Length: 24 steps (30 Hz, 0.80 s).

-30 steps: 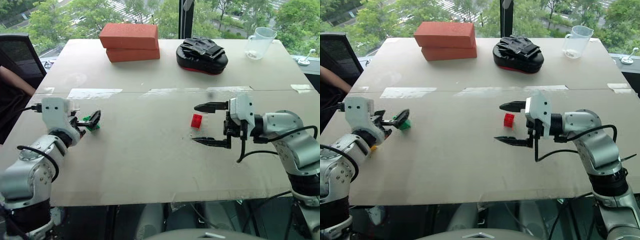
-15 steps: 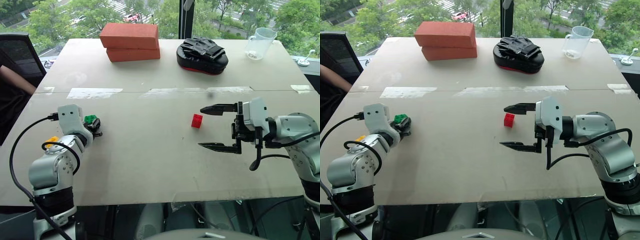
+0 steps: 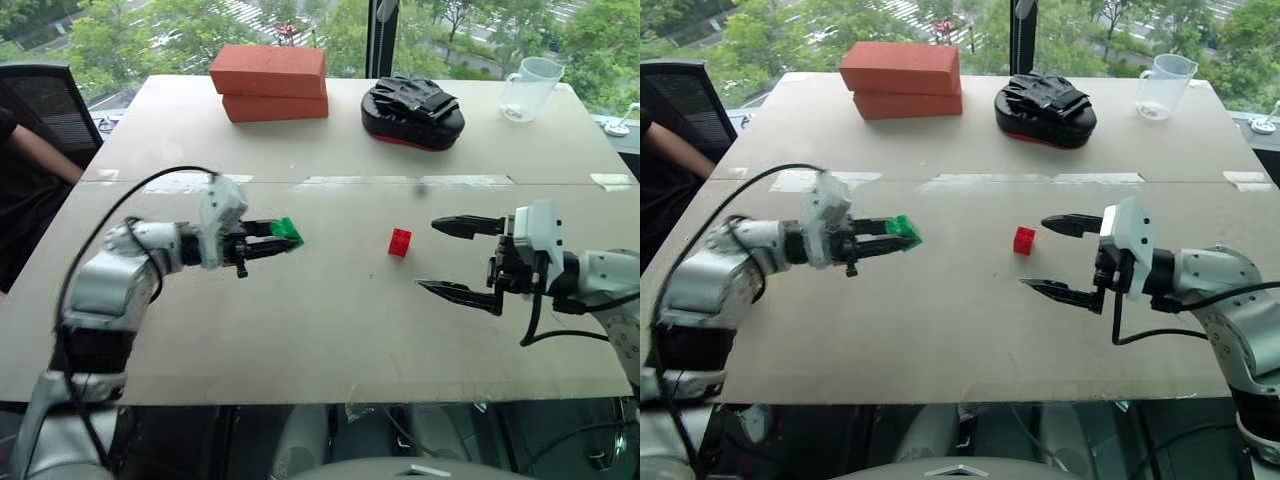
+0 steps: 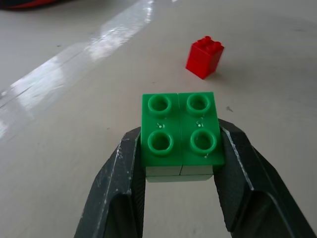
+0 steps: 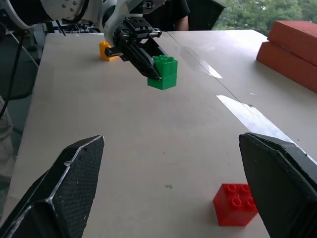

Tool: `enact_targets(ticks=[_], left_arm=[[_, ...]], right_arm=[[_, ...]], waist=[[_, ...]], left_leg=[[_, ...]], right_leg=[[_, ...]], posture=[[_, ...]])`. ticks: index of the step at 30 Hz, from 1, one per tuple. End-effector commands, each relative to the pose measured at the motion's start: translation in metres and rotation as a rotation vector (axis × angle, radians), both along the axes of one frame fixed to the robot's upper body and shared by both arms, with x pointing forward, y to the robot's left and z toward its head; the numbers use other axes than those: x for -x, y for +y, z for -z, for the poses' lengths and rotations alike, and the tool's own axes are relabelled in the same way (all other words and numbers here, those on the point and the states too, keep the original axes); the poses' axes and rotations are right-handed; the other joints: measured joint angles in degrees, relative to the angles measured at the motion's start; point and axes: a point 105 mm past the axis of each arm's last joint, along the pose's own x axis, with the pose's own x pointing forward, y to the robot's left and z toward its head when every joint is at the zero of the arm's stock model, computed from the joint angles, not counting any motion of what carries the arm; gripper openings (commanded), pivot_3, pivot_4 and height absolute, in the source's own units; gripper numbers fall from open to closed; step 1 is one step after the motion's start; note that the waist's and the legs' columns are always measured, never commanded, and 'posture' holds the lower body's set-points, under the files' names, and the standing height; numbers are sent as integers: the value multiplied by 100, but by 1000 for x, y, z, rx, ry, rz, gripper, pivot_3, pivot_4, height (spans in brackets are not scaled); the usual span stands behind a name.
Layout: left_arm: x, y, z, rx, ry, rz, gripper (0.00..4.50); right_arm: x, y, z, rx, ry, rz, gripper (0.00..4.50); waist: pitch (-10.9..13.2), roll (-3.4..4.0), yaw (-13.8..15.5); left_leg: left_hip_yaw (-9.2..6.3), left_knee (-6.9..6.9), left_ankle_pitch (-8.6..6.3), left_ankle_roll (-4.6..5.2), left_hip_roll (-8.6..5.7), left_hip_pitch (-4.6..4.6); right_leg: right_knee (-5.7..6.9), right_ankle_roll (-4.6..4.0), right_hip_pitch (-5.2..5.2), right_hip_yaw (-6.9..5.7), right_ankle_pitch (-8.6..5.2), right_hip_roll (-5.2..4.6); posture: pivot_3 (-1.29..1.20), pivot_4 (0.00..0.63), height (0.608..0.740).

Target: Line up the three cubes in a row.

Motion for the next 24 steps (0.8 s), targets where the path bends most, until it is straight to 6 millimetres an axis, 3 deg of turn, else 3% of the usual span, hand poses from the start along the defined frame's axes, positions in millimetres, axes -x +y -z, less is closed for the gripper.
enact_targets(ticks=[1,6,15,24], left_arm=[[-16,-20,12,-137,-17,235,1268],[-42,-39,14,-194,-42,313,1268],[-58,-69,18,-234,-90,363,1268],[-71,-66,12,-248,-119,274,1268]], right_arm=[[14,-4,-6,17,-41,21,4500],[24,-13,2,39,-17,85,4500],[33,-18,5,31,-3,175,4500],[38,-25,7,43,12,227,4500]], waist=[[1,0,14],[4,-7,-15],[6,-10,-43],[6,-11,-12]], left_leg=[[2,1,-1,1,-2,1],[4,21,-4,8,-3,-28],[-23,26,-12,22,1,-25],[-67,86,-17,30,0,-71]], right_leg=[[2,2,0,5,-1,-1],[-8,5,-3,-12,-2,7],[-2,9,-4,-8,-3,7],[2,21,-5,-43,4,6]], posture=[[0,150,740],[0,150,740],[0,150,740],[0,150,740]])
